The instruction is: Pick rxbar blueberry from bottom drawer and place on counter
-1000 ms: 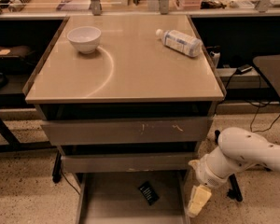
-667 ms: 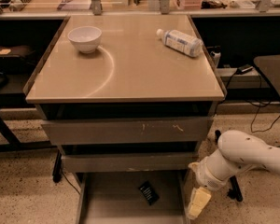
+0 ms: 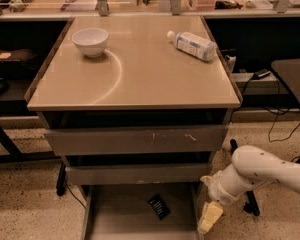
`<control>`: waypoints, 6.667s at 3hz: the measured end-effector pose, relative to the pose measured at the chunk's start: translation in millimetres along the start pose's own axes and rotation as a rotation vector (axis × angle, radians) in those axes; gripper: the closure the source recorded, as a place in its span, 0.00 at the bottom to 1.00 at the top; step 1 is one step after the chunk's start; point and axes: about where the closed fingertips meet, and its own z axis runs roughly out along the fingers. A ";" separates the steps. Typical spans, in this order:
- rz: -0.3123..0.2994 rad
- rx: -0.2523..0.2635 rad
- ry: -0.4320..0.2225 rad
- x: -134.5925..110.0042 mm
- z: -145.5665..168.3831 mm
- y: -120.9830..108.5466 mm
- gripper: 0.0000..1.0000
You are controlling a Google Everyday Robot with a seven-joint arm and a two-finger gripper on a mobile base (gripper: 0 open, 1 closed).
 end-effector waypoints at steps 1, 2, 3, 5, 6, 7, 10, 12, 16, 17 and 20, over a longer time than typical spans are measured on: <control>-0.006 0.071 -0.088 22.7 57.6 -26.1 0.00; -0.025 0.156 -0.159 44.6 101.5 -42.5 0.00; -0.025 0.156 -0.159 44.6 101.4 -42.5 0.00; 0.074 -0.036 -0.236 29.9 202.3 -54.8 0.00; 0.149 -0.065 -0.280 36.5 268.7 -63.7 0.00; 0.164 -0.030 -0.333 35.7 318.5 -70.4 0.00; 0.188 -0.015 -0.385 37.1 348.9 -55.4 0.00; 0.231 0.193 -0.450 45.4 354.4 -91.6 0.00; 0.279 0.348 -0.549 25.3 381.4 -150.5 0.00; 0.279 0.350 -0.549 25.7 381.3 -151.1 0.00; 0.279 0.349 -0.549 25.6 381.4 -151.1 0.66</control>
Offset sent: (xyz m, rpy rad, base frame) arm 0.0322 -0.0143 -0.1595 0.1402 -0.3099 -0.1131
